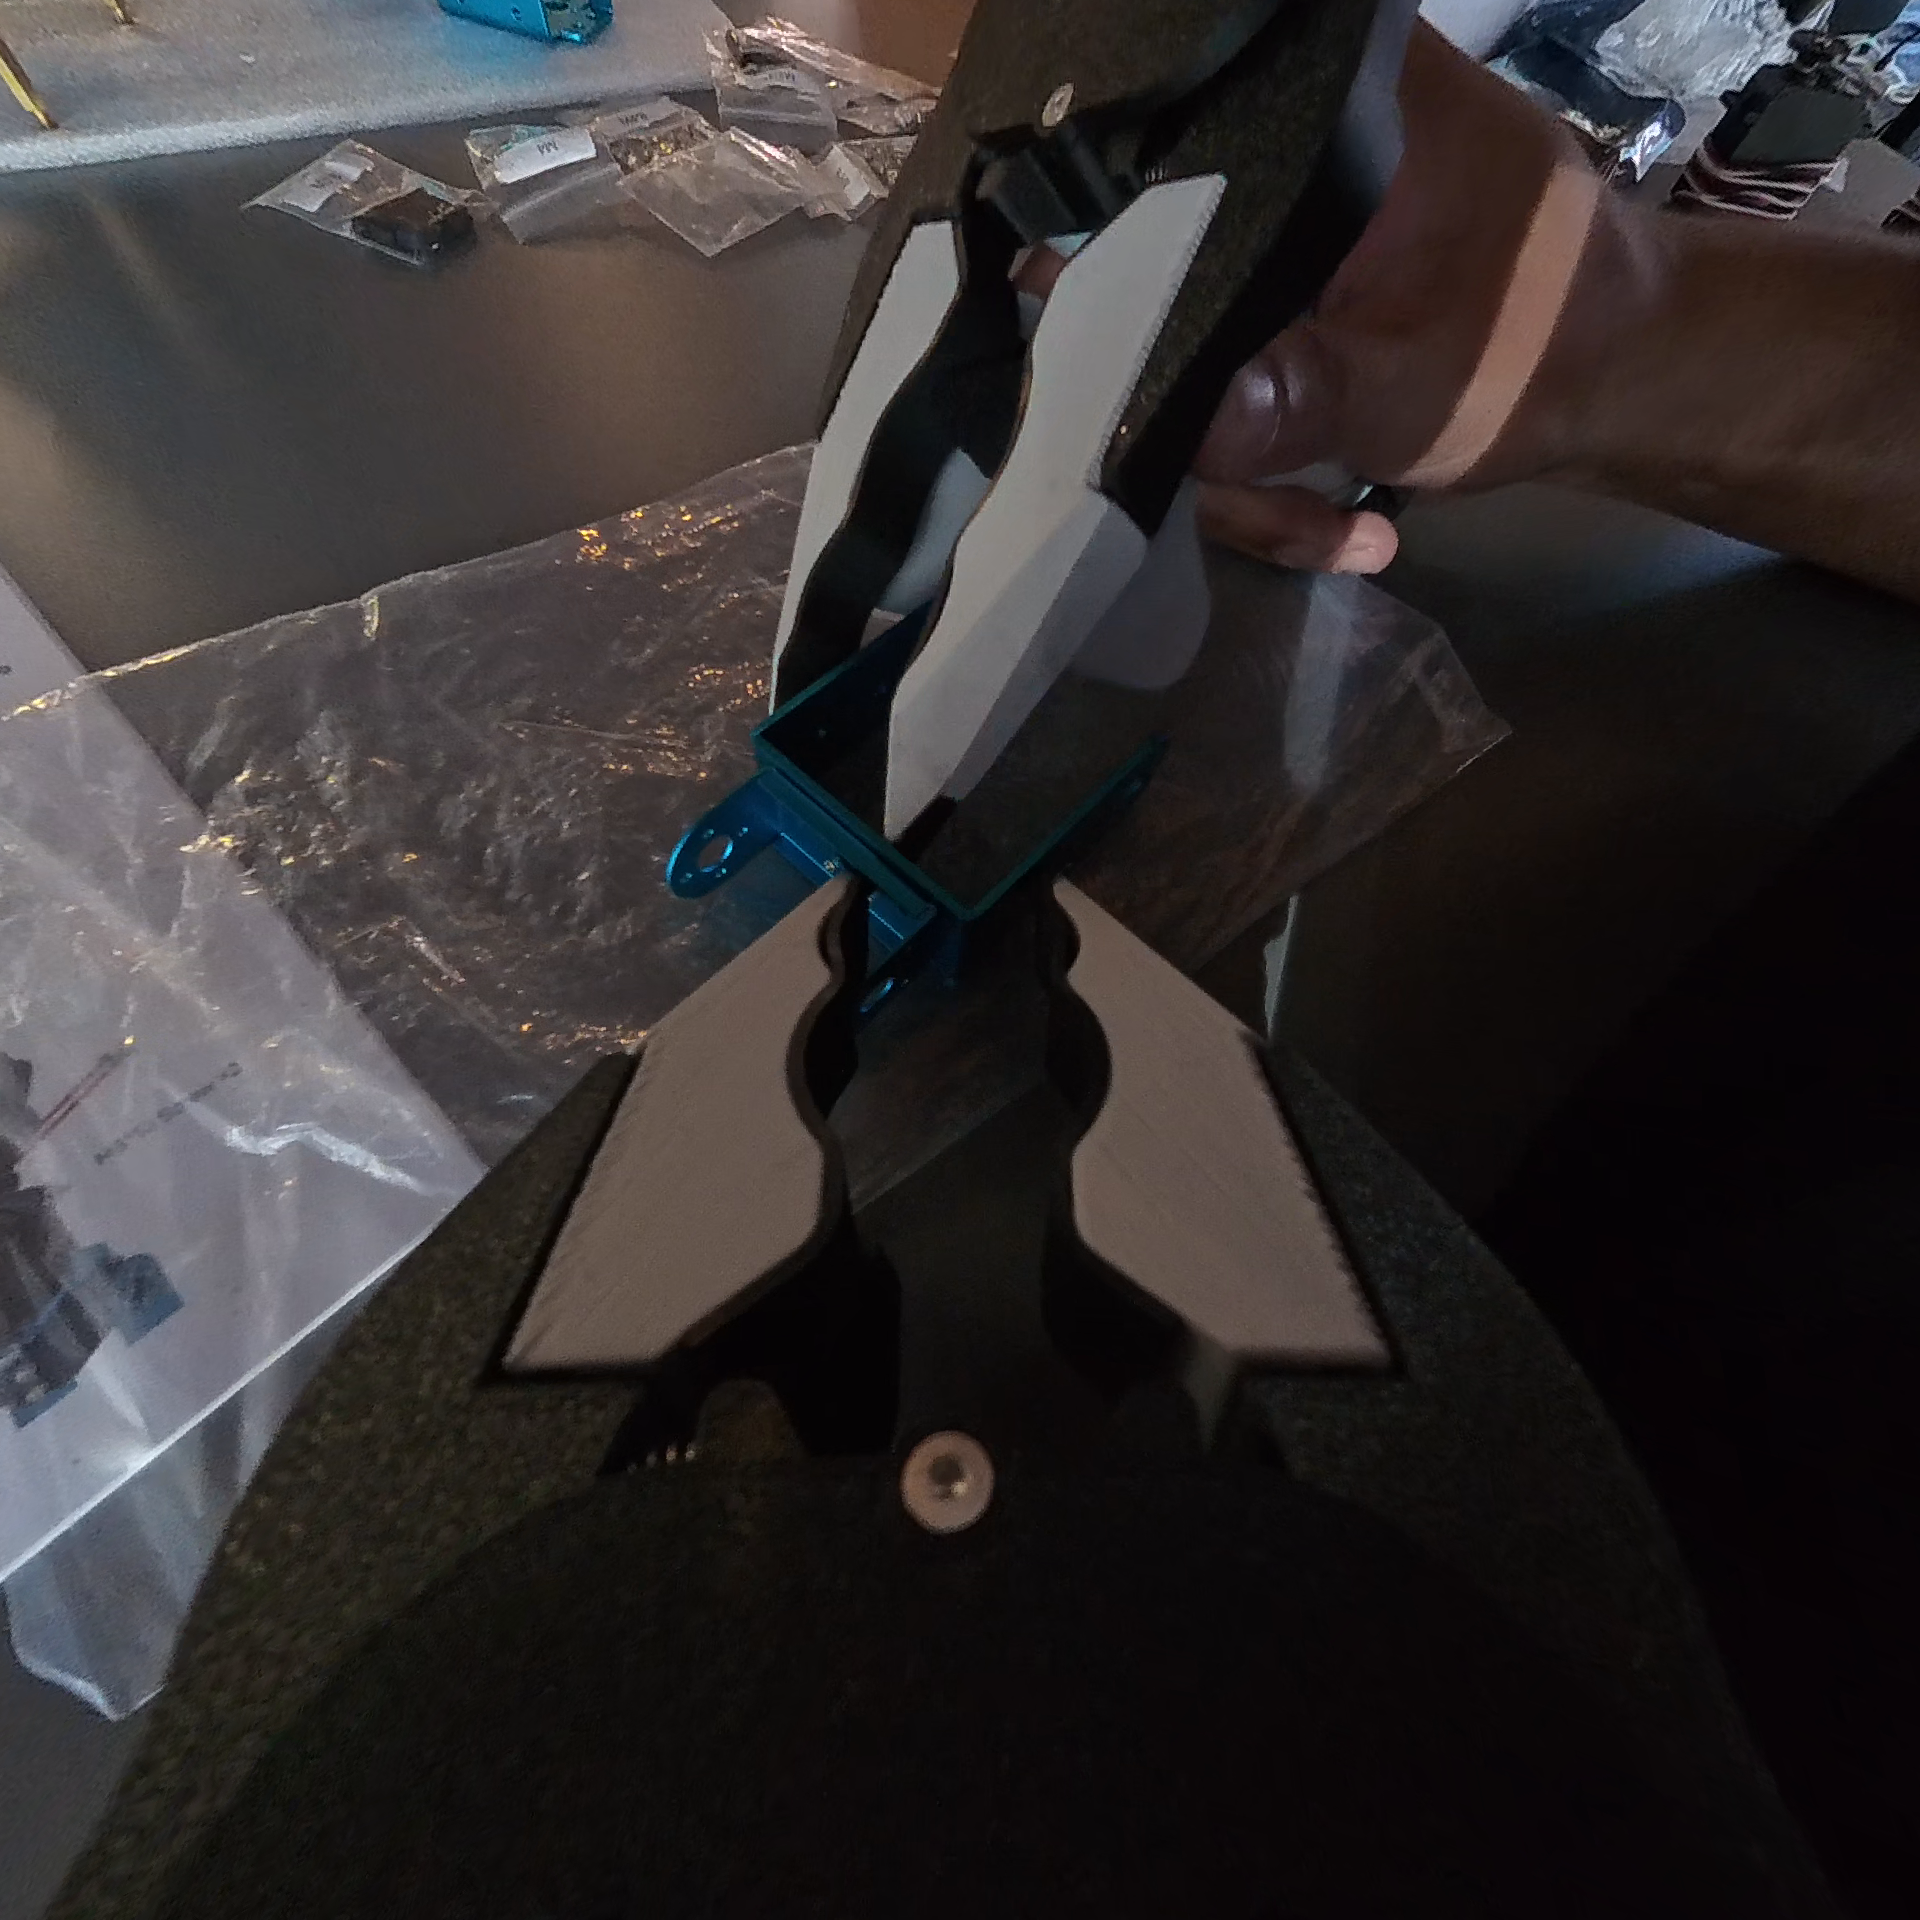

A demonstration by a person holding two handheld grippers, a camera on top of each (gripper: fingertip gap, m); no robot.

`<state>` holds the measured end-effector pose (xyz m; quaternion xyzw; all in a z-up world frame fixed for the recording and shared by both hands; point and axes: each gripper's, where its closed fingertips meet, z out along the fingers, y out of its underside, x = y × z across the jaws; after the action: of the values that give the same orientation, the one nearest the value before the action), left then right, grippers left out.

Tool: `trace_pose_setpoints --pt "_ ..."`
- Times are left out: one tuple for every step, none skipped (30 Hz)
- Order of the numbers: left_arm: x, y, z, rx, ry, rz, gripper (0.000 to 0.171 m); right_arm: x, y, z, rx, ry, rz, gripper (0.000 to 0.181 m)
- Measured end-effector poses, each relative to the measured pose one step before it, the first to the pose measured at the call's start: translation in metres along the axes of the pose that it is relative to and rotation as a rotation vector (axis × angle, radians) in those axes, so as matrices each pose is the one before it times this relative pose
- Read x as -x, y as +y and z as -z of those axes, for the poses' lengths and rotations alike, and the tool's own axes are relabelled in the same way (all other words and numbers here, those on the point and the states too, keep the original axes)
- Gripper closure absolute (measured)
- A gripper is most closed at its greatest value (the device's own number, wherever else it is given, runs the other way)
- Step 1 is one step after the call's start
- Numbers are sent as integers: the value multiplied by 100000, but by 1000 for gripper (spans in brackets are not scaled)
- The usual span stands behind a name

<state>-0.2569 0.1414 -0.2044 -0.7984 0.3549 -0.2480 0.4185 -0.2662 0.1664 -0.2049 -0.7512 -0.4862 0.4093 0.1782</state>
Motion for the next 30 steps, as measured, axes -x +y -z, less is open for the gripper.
trace_pose_setpoints --pt "-7 -4 -5 0 91 23 140 -13 -6 8 -113 -640 -861 144" --pt "-28 5 3 2 84 -80 141 8 1 25 -107 -696 -577 144" --pt "-17 -3 -9 4 31 -105 141 73 15 12 12 -656 26 143" --pt "-3 2 1 12 30 -15 141 118 34 -9 220 -331 700 141" --pt "-5 9 15 13 110 30 141 27 21 -32 213 502 848 140" --pt "4 -4 13 9 20 -29 141 -12 6 -29 239 784 823 140" --pt "1 2 4 -16 -43 -43 141 -17 0 -29 200 592 625 140" --pt "2 6 11 -10 -11 -32 141 -33 -10 -3 35 192 -132 140" --pt "0 1 -2 5 -39 -123 141 -53 -19 -3 -68 -191 -737 142" --pt "-15 12 -10 18 -67 -239 141 -94 -33 16 -195 -70 -844 144" --pt "-1 4 0 26 -29 -128 141 -23 -20 19 -233 -655 -993 144" --pt "-1 -2 -4 15 58 11 141 -28 -18 19 -186 -546 -796 145" --pt "-7 -11 -1 10 28 -55 141 -20 -12 17 -169 -339 -552 145" --pt "-15 -1 -8 19 12 -95 141 -33 -14 10 -172 -398 -748 146" --pt "-17 1 1 10 112 18 141 -106 2 24 -144 28 -803 149" --pt "-62 5 -9 57 190 -187 141 -133 44 18 69 588 -30 152" --pt "-35 5 -3 3 -36 -340 141 22 16 0 97 -73 292 152" --pt "-9 1 3 10 114 96 142 53 76 -15 378 923 2560 151" --pt "-10 -2 11 50 95 145 142 50 57 -28 471 1374 2331 150" --pt "0 4 5 -2 5 -120 141 -3 18 -11 190 741 518 150" --pt "-7 3 7 -5 100 -13 141 -7 1 12 -62 -909 -1194 149" --pt "-8 -2 -6 14 25 -26 141 61 -35 42 -374 -2021 -1889 149" --pt "7 -7 -12 2 -3 -71 141 258 -46 51 -369 -3081 -1383 143" --pt "3 0 0 -1 2 -48 141 288 -38 37 -265 -2805 -1059 137" --pt "8 -8 8 6 27 21 142 8 4 -2 -34 -256 -10 137" --pt "-8 -1 -8 21 -15 -149 142 -52 22 -23 222 765 509 138" --pt "-12 8 5 27 2 -145 141 -94 12 -46 328 1381 813 140" --pt "-10 0 -5 -5 -45 -162 142 -102 12 -46 337 1621 1106 142" --pt "0 6 10 -39 -131 -268 142 -5 8 -49 294 986 1121 142" --pt "3 -7 -4 -51 -16 -10 142 -9 -2 -23 145 604 644 142"
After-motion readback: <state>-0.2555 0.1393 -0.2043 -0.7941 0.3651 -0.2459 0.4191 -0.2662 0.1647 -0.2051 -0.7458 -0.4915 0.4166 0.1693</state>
